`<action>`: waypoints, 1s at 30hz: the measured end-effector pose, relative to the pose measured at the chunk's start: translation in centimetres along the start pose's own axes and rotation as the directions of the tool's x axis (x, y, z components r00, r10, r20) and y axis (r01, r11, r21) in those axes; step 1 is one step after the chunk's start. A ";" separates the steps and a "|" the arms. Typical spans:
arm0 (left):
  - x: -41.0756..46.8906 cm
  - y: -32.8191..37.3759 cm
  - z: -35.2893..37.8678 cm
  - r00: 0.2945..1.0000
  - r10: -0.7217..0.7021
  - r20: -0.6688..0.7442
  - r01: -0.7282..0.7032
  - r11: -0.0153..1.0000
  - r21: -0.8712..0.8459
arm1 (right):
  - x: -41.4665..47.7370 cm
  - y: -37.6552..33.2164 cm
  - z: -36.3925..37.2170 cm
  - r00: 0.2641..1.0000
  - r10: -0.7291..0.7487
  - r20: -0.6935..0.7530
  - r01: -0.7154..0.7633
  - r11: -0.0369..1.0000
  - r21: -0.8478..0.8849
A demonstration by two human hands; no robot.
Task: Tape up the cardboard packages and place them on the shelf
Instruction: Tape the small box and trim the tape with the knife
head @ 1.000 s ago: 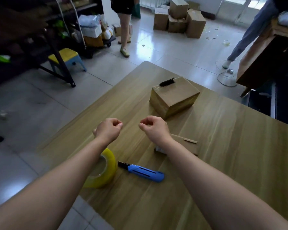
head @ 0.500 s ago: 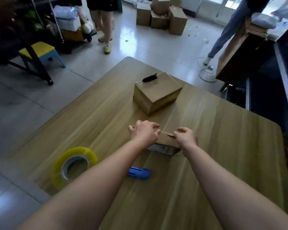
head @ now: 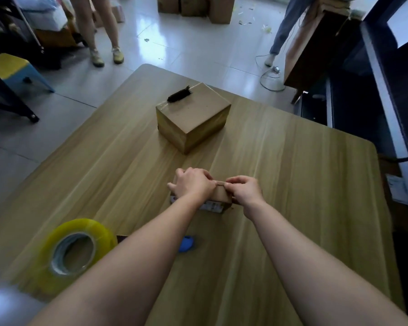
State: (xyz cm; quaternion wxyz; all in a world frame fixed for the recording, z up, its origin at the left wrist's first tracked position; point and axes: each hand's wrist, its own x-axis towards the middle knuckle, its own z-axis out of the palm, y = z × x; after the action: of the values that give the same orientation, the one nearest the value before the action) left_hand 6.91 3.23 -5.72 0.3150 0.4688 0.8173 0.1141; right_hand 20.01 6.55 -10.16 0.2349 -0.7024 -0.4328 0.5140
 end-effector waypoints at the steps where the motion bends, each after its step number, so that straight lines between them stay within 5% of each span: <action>1: 0.1 0.1 0.0 1.000 -0.007 0.000 0.007 1.000 -0.008 | 0.0 0.0 0.1 1.000 -0.017 -0.008 0.017 1.000 -0.016; 10: 0.0 0.1 0.2 1.000 -0.010 -0.014 0.010 1.000 -0.027 | -0.5 -1.0 -0.7 0.997 -0.032 0.064 0.035 0.999 -0.041; 18: 0.6 0.2 -0.4 0.995 -0.063 0.078 0.069 0.995 -0.067 | 0.3 -1.1 -0.3 0.992 -0.107 0.062 0.119 0.962 -0.246; 30: 1.9 0.0 0.0 0.993 -0.081 0.086 0.091 0.989 -0.116 | 0.0 -1.3 -0.2 0.996 -0.064 0.063 0.074 0.981 -0.181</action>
State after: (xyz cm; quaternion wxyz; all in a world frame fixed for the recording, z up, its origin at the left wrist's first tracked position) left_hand 6.21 4.84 -6.45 0.3802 0.4175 0.8150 0.1301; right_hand 19.72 7.25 -9.07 0.1746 -0.6906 -0.5090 0.4832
